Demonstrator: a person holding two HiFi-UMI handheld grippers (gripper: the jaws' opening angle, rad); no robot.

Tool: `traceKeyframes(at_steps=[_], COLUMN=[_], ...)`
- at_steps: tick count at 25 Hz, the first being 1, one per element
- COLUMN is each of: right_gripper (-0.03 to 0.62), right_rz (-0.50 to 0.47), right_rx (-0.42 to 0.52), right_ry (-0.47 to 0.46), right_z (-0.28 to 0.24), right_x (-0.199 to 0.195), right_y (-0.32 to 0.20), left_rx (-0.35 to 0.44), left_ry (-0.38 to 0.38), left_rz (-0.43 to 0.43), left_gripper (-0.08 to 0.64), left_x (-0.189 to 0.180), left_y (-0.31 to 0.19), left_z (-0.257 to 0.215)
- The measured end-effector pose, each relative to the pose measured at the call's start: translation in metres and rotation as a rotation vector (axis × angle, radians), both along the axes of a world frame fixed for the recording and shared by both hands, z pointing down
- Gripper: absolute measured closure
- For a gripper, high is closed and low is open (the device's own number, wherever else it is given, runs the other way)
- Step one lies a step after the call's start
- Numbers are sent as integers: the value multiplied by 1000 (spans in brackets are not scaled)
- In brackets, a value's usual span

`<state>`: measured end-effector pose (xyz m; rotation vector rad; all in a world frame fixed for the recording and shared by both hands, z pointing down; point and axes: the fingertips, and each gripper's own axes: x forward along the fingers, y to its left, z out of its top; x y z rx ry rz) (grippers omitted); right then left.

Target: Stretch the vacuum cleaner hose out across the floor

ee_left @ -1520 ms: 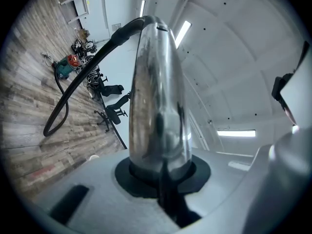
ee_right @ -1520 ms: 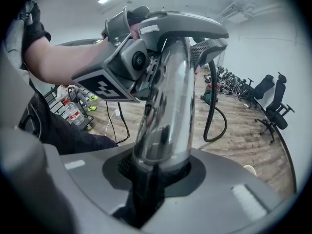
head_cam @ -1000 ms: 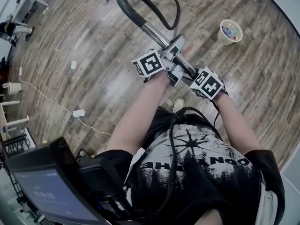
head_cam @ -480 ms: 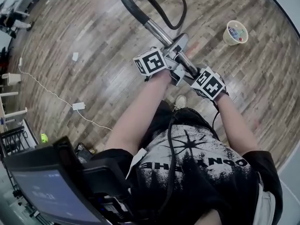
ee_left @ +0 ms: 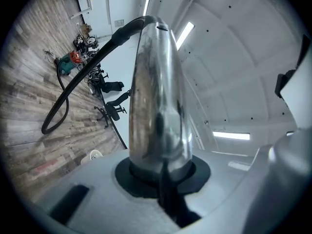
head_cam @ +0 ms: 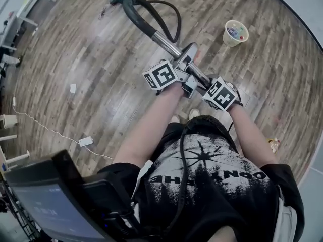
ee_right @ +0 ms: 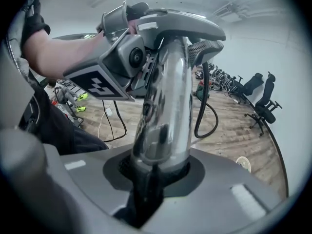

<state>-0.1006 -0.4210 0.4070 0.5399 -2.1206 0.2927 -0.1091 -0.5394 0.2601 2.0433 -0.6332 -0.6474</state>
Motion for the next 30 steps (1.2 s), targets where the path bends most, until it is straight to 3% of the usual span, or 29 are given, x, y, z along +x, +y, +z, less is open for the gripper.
traceKeyframes(at_steps=[8,30], right_gripper=[499,495], right_rz=[41,-192], right_rx=[16,-67], right_ry=[9,-46], right_z=[4,7], right_x=[3,90], right_y=[38,193], left_rx=[8,-59], left_ry=[3,-45], left_rz=[22,-177], left_gripper=[515,515], left_x=[4,74], left_y=[40,186], left_z=[4,14])
